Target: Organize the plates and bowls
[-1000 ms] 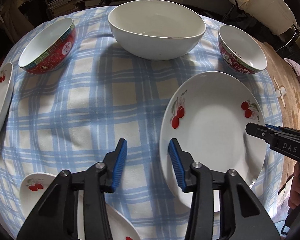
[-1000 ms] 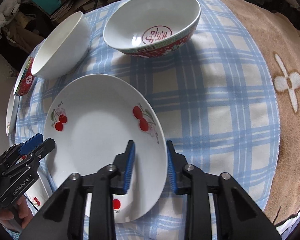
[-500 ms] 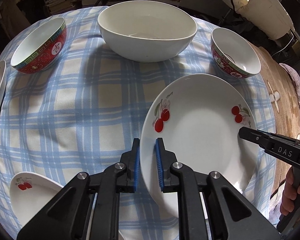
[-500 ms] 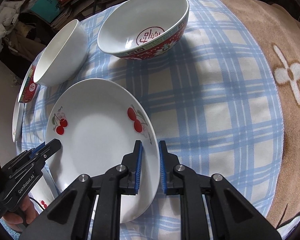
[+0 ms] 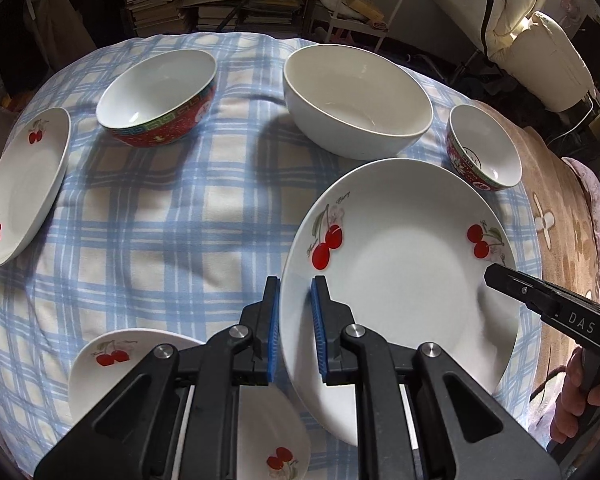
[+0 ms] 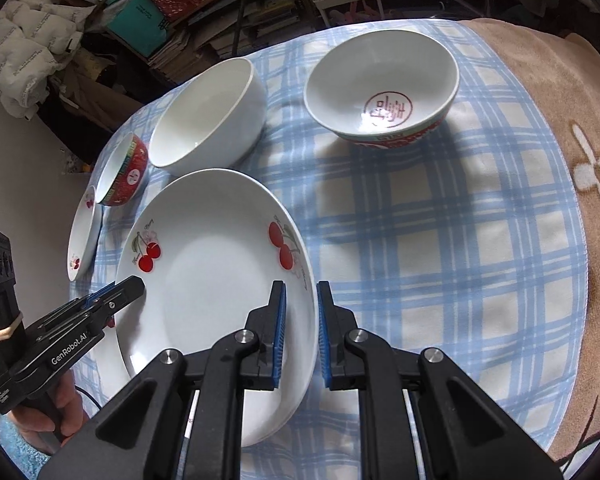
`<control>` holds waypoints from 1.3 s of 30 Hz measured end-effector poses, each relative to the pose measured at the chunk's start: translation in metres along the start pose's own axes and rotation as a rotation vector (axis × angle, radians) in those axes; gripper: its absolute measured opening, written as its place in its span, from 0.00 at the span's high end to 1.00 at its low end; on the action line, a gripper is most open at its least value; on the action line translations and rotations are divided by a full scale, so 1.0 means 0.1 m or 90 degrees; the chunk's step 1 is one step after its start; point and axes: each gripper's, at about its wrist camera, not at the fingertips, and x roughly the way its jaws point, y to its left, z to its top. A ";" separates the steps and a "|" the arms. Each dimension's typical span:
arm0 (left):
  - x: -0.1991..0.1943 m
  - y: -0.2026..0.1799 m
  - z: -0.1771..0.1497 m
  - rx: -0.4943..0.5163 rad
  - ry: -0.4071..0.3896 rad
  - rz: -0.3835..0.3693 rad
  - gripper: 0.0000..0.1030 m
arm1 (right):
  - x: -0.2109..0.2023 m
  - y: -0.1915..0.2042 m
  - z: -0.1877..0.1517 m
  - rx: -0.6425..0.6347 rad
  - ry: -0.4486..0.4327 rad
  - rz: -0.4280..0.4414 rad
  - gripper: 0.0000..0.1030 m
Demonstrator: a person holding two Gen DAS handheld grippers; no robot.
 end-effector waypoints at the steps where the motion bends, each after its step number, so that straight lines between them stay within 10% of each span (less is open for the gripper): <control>1: -0.04 0.06 -0.01 -0.005 -0.003 0.004 0.85 | 0.00 0.06 -0.01 -0.003 -0.002 0.005 0.84; 39: -0.59 1.63 -1.18 -0.147 0.004 0.062 0.85 | 0.54 1.72 -0.87 -0.212 0.054 0.014 0.84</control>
